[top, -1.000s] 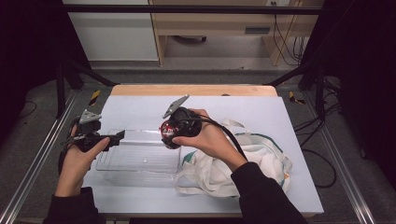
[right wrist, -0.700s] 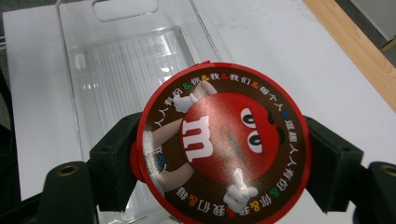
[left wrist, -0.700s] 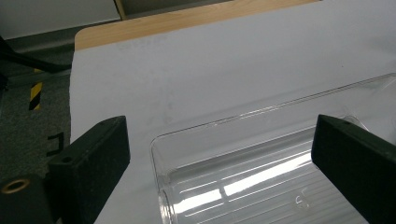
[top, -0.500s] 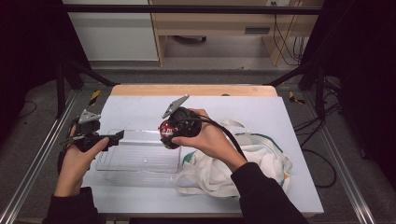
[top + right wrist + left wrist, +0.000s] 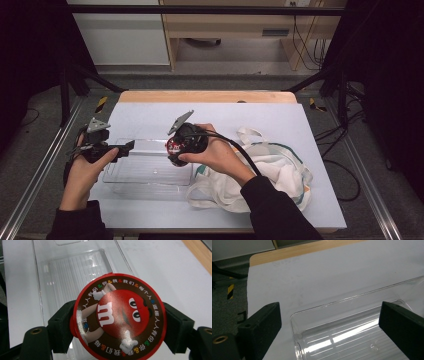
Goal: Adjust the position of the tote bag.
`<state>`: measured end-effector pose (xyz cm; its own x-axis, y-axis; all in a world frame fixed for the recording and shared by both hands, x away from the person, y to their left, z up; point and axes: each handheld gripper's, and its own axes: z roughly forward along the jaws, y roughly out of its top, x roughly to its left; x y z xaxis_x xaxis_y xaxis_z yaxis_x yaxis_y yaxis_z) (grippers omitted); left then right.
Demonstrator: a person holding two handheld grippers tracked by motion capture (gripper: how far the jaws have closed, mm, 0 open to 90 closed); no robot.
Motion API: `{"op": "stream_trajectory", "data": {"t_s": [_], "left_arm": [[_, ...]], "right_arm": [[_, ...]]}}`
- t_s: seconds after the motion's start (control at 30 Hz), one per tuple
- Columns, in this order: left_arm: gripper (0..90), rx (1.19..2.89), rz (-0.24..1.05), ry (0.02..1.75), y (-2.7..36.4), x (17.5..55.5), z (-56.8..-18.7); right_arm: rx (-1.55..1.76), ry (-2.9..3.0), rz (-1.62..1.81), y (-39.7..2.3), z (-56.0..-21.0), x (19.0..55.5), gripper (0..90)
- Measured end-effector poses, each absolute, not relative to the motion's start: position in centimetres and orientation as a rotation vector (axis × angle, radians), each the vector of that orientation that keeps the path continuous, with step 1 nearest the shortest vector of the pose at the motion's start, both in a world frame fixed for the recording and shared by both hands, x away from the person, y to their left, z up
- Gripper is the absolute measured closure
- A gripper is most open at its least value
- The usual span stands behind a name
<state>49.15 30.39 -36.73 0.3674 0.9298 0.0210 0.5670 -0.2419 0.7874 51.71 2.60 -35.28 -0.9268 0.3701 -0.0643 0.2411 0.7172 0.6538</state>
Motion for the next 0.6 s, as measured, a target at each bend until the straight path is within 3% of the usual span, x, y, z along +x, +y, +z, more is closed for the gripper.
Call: {"op": "stream_trajectory", "data": {"t_s": [0.6], "left_arm": [[4.5, 1.936, 0.658, 1.289, 30.2, 49.2, -36.8]], "right_arm": [[0.460, 2.757, 0.938, 2.6, -37.1, 51.7, 24.4]]}}
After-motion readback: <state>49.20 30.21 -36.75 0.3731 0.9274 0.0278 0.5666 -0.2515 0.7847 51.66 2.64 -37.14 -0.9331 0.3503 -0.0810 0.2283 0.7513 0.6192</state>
